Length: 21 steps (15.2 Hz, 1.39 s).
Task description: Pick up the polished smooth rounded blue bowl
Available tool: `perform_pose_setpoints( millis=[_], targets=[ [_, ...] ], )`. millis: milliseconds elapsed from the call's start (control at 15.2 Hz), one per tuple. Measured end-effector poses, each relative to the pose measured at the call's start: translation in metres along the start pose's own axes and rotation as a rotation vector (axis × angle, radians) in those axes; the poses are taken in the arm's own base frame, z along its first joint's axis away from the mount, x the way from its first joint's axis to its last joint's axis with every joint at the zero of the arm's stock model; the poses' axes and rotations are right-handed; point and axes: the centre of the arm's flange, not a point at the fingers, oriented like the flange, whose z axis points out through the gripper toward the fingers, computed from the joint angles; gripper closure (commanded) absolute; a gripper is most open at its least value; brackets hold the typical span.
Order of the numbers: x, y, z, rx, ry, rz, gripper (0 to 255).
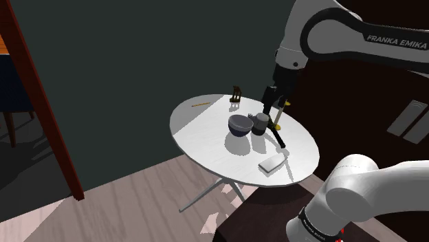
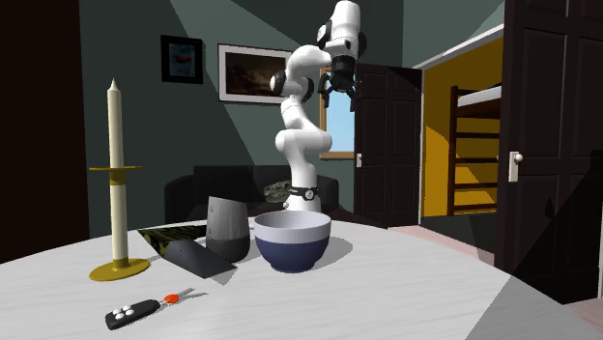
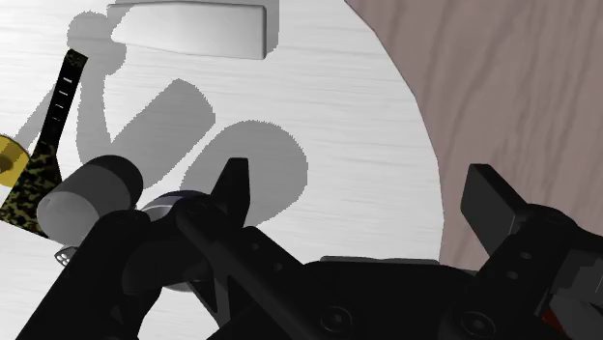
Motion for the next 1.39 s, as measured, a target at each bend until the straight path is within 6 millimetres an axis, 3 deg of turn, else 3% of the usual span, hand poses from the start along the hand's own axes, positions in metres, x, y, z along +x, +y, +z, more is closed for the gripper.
perform_pose_setpoints(
  millis=[132, 462, 1386],
  targets=[
    [0.004, 0.003, 0.006, 0.000, -0.001, 0.000, 0],
    [0.042, 0.022, 0.042, -0.001, -0.008, -0.002, 0],
    [0.170, 0.082, 0.167, -0.004, -0.028, -0.007, 0]
  ],
)
